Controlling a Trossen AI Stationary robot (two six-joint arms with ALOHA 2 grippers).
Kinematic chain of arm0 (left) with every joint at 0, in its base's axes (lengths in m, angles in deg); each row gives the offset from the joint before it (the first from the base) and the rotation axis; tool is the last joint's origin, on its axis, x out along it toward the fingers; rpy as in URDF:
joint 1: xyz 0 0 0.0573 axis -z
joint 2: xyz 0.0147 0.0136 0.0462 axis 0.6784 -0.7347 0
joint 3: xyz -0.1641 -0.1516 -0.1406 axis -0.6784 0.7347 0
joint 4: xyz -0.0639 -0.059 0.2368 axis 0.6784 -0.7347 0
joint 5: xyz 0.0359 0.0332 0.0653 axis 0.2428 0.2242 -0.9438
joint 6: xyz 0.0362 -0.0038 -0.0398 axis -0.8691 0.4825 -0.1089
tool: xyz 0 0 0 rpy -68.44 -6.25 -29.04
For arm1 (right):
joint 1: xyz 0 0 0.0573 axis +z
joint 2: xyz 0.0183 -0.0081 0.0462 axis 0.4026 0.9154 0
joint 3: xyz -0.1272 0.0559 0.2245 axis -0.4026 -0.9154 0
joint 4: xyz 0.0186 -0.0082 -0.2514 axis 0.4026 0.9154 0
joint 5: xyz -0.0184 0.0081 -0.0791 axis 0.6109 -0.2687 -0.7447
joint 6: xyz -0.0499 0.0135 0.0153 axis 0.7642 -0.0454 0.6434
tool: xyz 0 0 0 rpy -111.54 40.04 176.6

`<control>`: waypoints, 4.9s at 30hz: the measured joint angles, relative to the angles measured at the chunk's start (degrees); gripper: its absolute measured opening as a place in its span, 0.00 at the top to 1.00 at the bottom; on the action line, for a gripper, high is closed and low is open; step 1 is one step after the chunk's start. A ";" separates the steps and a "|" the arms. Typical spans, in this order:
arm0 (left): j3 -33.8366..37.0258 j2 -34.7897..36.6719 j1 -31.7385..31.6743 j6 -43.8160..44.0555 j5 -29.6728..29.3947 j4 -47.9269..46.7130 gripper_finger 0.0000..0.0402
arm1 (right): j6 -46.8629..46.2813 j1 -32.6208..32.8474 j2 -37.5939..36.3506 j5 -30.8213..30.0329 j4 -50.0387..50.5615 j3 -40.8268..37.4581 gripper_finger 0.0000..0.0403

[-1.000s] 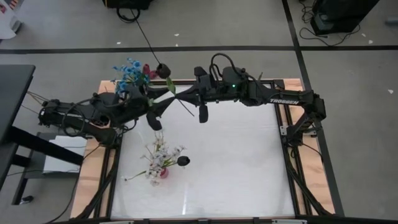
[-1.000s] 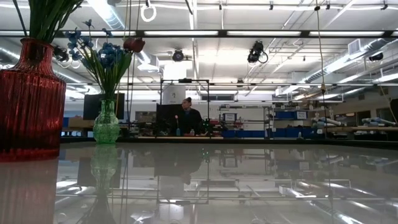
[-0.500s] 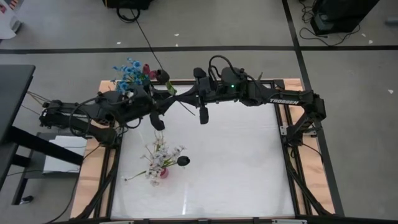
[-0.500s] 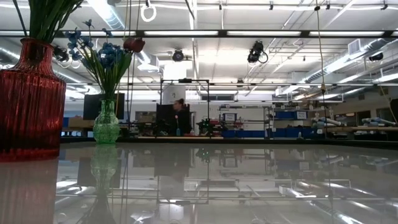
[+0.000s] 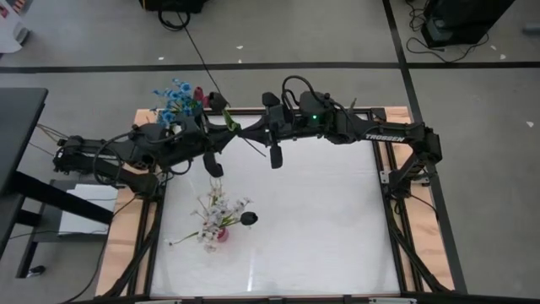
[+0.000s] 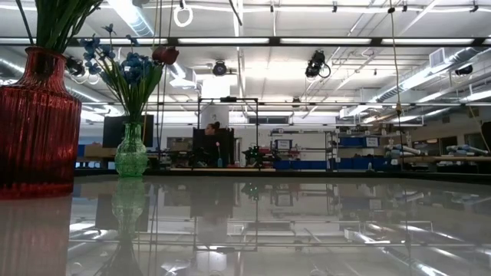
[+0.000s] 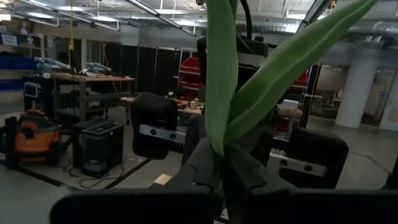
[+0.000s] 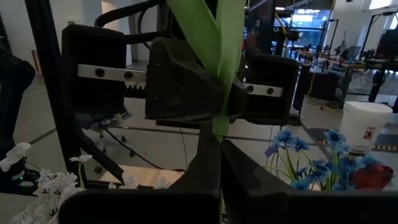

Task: Sort flowers into vase by color
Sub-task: Put the black tulip into the red vase

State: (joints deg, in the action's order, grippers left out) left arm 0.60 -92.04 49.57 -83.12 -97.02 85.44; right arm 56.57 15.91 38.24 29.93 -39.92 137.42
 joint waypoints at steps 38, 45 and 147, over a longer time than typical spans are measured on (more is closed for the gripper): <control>-5.35 22.37 11.95 -4.23 9.76 -69.57 0.96 | -34.40 11.39 -0.07 -43.38 20.92 0.04 0.72; -3.48 29.33 13.50 -6.47 16.86 -68.54 0.97 | -40.80 15.73 -0.07 -53.51 23.85 0.04 0.72; 21.15 19.20 13.94 -0.86 34.68 -23.57 0.93 | -27.33 25.11 32.52 -33.88 -26.84 -9.77 0.49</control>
State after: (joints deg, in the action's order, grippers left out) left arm 21.75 -72.84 63.52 -83.98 -62.34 61.88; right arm 29.24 41.02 70.76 -3.94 -66.76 127.65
